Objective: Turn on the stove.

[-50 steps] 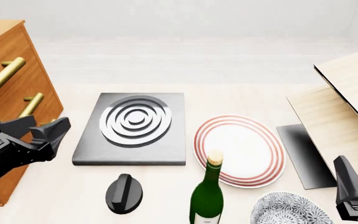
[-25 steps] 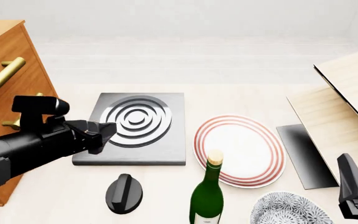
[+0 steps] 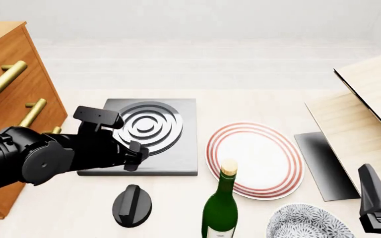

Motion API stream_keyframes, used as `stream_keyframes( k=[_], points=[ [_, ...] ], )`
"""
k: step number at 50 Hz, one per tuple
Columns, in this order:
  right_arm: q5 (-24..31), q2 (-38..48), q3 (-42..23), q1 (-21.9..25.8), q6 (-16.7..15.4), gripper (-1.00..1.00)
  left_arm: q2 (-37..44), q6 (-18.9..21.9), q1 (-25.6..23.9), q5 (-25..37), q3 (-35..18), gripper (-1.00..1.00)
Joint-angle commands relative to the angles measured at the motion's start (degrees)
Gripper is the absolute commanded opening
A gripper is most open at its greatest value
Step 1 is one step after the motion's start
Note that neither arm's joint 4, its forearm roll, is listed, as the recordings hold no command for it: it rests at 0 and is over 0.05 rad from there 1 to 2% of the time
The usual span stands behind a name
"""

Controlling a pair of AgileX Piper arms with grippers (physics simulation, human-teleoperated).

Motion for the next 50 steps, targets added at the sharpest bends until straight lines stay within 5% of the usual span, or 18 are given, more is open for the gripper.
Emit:
stream_keyframes(
  k=[1, 50],
  points=[
    [0.04, 0.00, 0.03, -0.06, -0.17, 1.00, 5.82, 1.23, 0.72, 0.08, -1.98, 1.00],
    [-0.68, -0.01, 0.37, 1.20, -3.22, 1.00, 18.95, 3.31, 1.28, -8.21, 2.26, 1.00]
  ],
)
